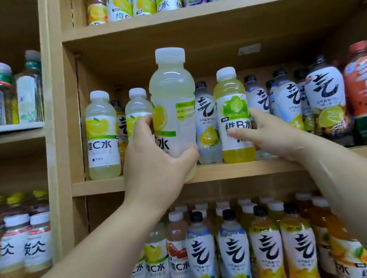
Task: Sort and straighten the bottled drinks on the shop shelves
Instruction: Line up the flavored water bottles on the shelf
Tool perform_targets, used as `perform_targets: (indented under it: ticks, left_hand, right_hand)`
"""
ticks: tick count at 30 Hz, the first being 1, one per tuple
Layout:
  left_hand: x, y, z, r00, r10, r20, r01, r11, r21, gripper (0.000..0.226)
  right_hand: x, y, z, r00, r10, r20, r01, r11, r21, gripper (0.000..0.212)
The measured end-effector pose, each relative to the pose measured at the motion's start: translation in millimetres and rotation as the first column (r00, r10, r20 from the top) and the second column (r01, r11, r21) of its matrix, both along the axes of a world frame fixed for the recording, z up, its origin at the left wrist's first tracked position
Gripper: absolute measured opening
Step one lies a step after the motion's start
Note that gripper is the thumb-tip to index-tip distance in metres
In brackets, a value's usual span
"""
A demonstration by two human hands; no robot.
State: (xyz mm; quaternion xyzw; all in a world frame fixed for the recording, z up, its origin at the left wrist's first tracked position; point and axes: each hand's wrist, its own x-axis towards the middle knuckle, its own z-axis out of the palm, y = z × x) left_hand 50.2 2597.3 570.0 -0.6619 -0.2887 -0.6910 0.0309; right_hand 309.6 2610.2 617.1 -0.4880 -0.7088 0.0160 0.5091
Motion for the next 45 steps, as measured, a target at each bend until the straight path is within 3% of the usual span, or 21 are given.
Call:
perform_targets:
  ticks: [7,14,20,26,29,33,40,45]
  left_hand:
    - [-53,-17,-55,0.998,-0.017,-0.061,0.006,0.983,-0.181,0.063]
    - [-95,-14,-125,0.997,0.003,-0.074,-0.027,0.943,-0.332,0.064]
    - [-100,18,-188,0.998,0.049,-0.043,-0.064,0.885,-0.462,0.071]
    - [-96,50,-235,0.989,0.106,-0.108,-0.148,0.811,-0.566,0.083]
    - [-97,59,-251,0.989,0.111,-0.102,-0.15,0.783,-0.604,0.076]
    - [-99,66,-264,0.986,0.16,-0.049,-0.156,0.771,-0.618,0.075]
    - [-91,73,-266,0.932,0.348,-0.096,-0.335,0.734,-0.591,0.085]
    - [-92,71,-279,0.931,0.342,-0.127,-0.351,0.741,-0.572,0.082]
  right_hand:
    - [-25,-25,-9,0.975,-0.223,-0.019,0.224,0.967,0.122,0.034]
    - [-59,-86,-43,0.977,-0.138,-0.16,0.189,0.907,0.376,0.022]
    - [-85,-110,-110,0.995,-0.039,-0.092,0.062,0.963,0.264,0.032]
    - [-96,-86,-192,0.987,0.032,-0.158,-0.024,0.998,0.051,0.054]
    - [-100,-69,-231,0.982,0.047,-0.183,-0.055,0.998,-0.036,0.062]
    - [-98,-40,-274,0.978,0.044,-0.206,-0.068,0.991,-0.112,0.062]
    - [-107,0,-311,0.96,0.07,-0.27,-0.121,0.977,-0.176,0.066]
    - [-113,15,-322,0.955,0.111,-0.275,-0.175,0.96,-0.218,0.069]
